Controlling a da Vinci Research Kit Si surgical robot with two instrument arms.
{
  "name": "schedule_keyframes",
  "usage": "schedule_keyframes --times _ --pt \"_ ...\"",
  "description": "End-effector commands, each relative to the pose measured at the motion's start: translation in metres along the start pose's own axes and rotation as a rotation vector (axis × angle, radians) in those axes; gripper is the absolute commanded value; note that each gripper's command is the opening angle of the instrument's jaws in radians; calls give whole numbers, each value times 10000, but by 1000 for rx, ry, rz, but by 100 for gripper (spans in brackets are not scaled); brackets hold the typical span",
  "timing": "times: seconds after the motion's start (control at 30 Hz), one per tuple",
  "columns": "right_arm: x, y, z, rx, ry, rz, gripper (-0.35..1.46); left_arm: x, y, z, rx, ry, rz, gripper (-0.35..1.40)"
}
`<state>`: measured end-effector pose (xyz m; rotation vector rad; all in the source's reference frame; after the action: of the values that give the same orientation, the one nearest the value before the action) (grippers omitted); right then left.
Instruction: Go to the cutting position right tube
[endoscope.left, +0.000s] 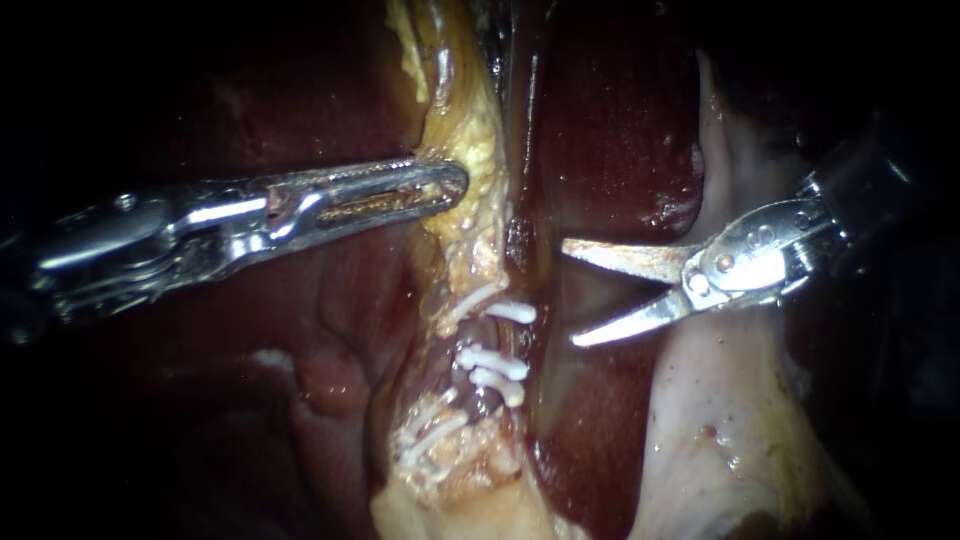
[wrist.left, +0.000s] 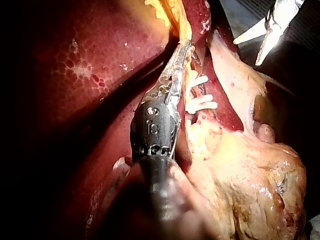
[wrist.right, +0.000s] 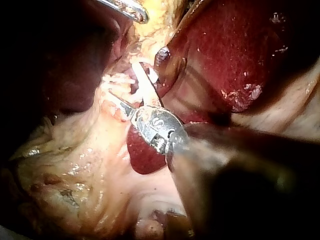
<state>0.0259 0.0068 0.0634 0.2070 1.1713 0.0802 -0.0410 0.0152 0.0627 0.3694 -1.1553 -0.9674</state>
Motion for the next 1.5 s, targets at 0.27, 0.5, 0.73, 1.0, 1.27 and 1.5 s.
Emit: schedule_keyframes --times 0.27,0.5,0.73,1.0,1.27,1.5 --pt "-5 -7 5 56 27 89 144 -9 -2 -31 -2 -1 -4 -35" --pt "-34 -33 36 164 -84 272 144 -31 -11 -94 -47 -52 -20 -35" --pt "-68 -49 78 252 -130 427 144 -51 -32 -129 -58 -86 -30 -35" --pt "-85 -56 107 323 -175 539 141 -64 -48 -145 -59 -101 -27 -35" --pt "-92 -51 120 333 -209 563 137 -69 -49 -154 -53 -113 -25 -35" --pt "-101 -41 128 325 -235 572 134 -69 -51 -157 -53 -116 -25 -35"
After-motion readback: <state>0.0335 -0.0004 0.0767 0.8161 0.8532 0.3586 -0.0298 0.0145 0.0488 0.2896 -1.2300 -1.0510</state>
